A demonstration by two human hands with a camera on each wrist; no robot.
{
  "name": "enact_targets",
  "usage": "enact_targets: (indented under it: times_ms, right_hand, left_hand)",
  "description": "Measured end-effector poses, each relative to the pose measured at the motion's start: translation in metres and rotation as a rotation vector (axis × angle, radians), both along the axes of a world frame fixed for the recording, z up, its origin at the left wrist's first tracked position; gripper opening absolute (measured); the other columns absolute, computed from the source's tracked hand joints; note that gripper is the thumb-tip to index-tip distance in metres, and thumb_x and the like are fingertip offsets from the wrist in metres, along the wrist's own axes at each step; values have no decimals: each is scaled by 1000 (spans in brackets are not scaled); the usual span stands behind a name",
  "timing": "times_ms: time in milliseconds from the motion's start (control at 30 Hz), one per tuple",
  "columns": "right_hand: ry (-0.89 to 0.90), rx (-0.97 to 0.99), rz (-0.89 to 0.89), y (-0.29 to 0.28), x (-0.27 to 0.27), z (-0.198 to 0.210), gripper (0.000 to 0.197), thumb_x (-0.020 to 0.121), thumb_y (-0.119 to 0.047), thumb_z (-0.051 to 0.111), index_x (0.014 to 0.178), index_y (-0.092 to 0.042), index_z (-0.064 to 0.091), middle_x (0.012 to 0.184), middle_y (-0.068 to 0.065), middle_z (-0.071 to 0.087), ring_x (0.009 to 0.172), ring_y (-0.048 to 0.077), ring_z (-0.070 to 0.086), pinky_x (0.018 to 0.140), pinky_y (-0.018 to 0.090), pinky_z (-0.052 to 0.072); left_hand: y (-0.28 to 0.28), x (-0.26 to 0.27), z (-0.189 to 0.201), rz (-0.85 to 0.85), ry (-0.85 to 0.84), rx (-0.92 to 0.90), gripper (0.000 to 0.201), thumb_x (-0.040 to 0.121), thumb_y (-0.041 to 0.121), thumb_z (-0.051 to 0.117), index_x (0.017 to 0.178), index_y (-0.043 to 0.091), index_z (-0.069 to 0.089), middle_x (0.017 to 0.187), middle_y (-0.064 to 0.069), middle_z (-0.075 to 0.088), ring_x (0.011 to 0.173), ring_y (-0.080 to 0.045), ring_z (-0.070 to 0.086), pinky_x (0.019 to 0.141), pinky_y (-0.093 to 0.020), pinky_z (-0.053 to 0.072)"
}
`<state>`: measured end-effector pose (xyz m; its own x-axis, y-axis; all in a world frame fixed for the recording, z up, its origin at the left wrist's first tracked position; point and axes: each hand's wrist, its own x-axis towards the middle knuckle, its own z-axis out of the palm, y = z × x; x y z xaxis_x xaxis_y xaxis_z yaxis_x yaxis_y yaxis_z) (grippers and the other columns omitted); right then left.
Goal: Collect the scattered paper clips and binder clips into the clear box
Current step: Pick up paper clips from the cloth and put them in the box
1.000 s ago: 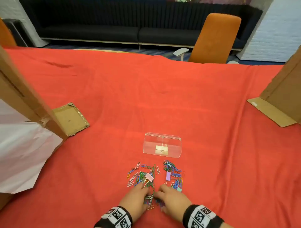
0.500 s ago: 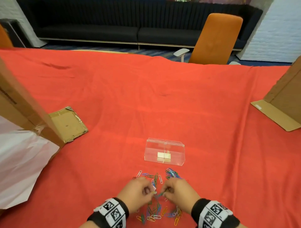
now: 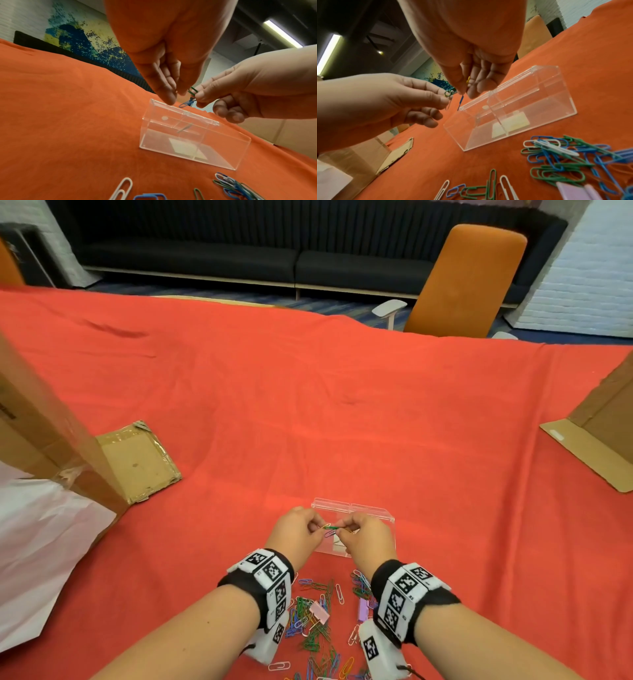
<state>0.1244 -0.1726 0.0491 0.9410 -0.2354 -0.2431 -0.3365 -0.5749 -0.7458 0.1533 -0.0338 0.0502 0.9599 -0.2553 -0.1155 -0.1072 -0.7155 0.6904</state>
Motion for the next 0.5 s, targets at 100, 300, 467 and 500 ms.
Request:
enact_targets:
  times_ms: [100,300,467,500]
  right_hand:
    - [15,5,24,0,1,-2,11,81,-15,62,87,-23,66,78,-7,65,63,16,59,68,32,52]
    - [83,-249,272,-5,-8,-3,26,86,-15,55,111,-20,62,118,1,65,102,18,60,86,26,45]
    - [132,-346,407,-5,-16,-4,27,88,-8,48,108,-16,63,119,7,60,106,23,58,87,26,43]
    - [123,-343,421,-4,-17,-4,27,88,-7,47,107,-16,64,119,7,61,106,23,58,87,26,43]
  left_hand:
    - [-1,3,-3,3,37,28,18,80,13,58,96,13,66,90,-2,54,77,-14,53,72,-22,40]
    - [3,-3,-11,-117,84,189,25,85,16,53,106,16,66,111,-8,59,98,-24,59,85,-27,42]
    - [5,-14,-9,-197,79,223,23,84,10,52,100,13,68,110,-10,60,100,-25,58,88,-28,41]
    - [6,-16,-10,-201,70,225,23,85,10,51,100,13,68,110,-10,60,100,-25,58,88,-28,41]
